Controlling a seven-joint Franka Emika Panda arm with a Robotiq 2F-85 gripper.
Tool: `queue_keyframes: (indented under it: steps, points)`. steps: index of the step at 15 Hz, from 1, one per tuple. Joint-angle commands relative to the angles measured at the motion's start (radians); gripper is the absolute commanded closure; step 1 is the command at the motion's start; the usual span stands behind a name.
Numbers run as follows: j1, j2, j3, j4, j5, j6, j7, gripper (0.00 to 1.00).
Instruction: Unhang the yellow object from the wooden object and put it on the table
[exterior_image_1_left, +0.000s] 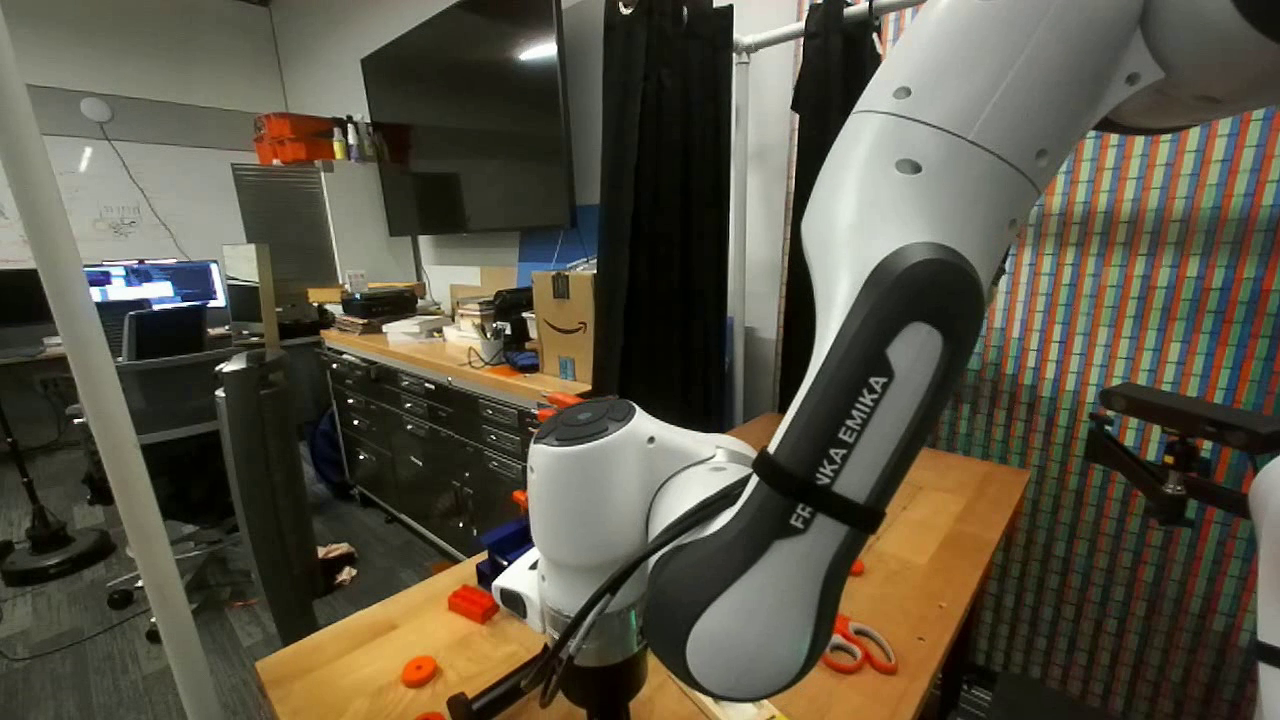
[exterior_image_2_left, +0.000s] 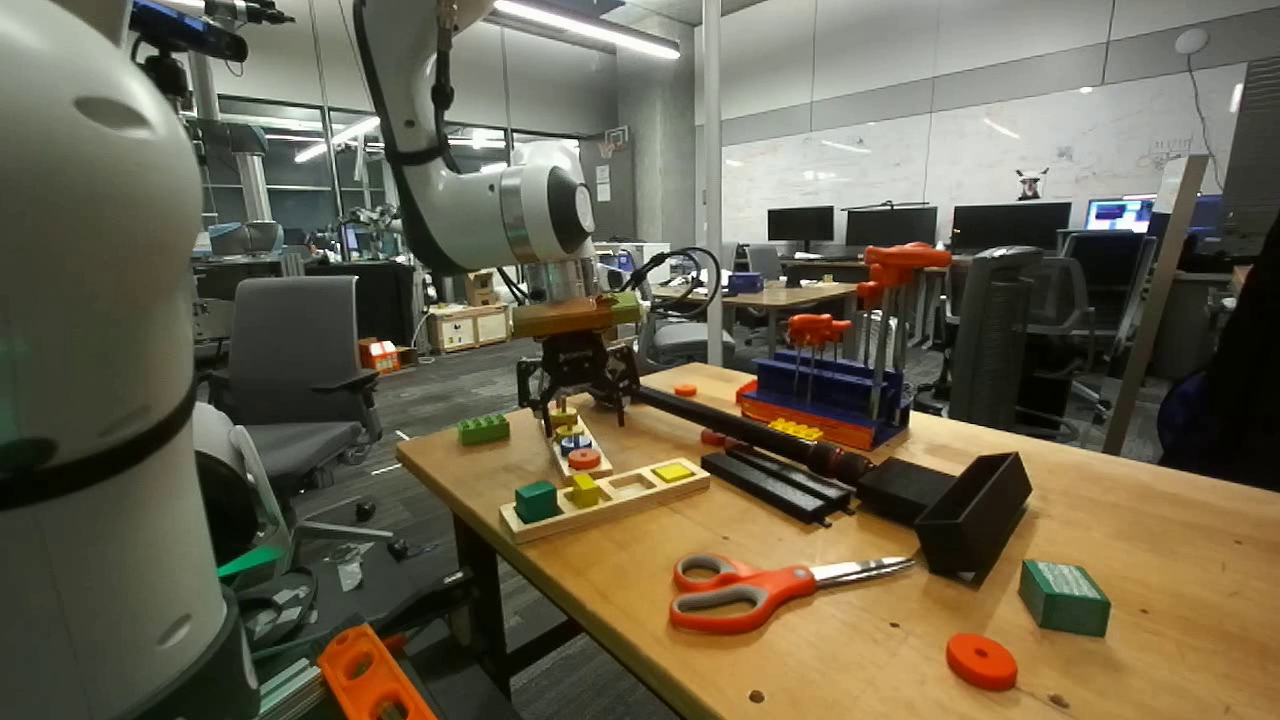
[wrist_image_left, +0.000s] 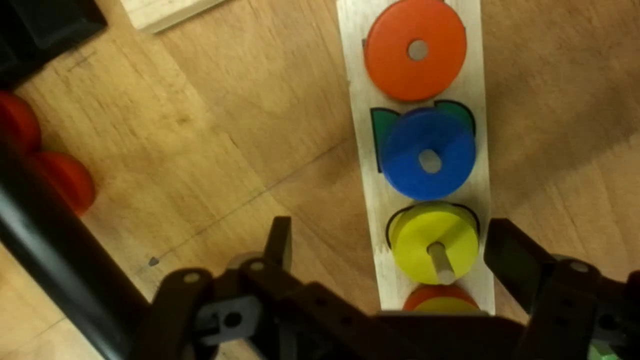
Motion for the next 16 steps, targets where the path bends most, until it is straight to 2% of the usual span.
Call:
queue_keyframes:
  steps: [1, 2, 3, 10, 11, 16]
  points:
    - [0.000, 0.005, -0.012, 0.031, -0.003, -0.035, 0.014, 0.00]
    - [-0.002, 0.007, -0.013, 0.033, 0.001, -0.038, 0.011, 0.25]
    - [-0.004, 0.008, -0.015, 0.037, 0.002, -0.044, 0.007, 0.27]
    - [-0.016, 0.016, -0.018, 0.054, 0.013, -0.064, -0.003, 0.80]
    - [-0.017, 0.015, -0.018, 0.059, 0.012, -0.068, -0.003, 0.77]
    - [-0.011, 0.015, -0.016, 0.093, 0.015, -0.133, 0.008, 0.76]
